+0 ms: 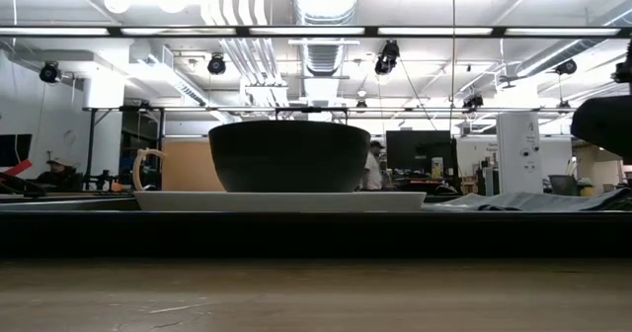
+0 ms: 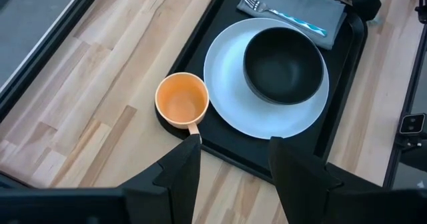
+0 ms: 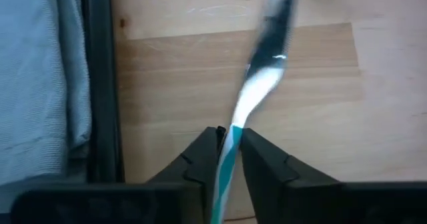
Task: Set up tray
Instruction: Put the blue patterned knife on top of the gray napkin to the right of the blue patterned fork
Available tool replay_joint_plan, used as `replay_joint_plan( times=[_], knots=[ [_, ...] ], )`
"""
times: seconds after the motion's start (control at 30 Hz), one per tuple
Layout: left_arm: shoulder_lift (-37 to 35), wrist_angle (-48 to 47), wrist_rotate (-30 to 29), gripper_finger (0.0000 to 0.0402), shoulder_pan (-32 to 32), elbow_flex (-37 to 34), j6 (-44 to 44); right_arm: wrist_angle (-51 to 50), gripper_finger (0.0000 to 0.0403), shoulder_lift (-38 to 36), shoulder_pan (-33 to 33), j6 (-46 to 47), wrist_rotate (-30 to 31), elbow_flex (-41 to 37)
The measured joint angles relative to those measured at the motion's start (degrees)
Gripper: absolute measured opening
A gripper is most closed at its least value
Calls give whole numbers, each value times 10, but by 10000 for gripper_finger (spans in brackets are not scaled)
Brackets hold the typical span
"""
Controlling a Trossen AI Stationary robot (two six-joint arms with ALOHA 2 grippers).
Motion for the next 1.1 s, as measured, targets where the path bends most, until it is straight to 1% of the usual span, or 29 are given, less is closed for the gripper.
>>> replay_joint_plan(
  times=[0.1,0.2,0.5,0.6,0.7,0.8,0.87,1.1],
  knots=[
    [0,0,0,158,0,0,0,2,39,0,0,-1,4,0],
    [0,0,0,158,0,0,0,2,27,0,0,-2,4,0],
    [0,0,-1,158,0,-5,0,-2,24,-2,1,-28,8,5],
    [0,0,-1,158,0,-11,1,-29,23,3,3,-33,7,38],
    [0,0,-1,158,0,-17,2,-21,22,4,9,-41,-9,88],
    [0,0,-1,158,0,-19,6,-66,22,3,15,-58,-8,129],
    [0,0,0,158,0,-19,7,-76,22,5,13,-66,1,156],
    [-2,0,3,158,0,-19,13,-142,22,6,17,-73,7,201]
  ],
)
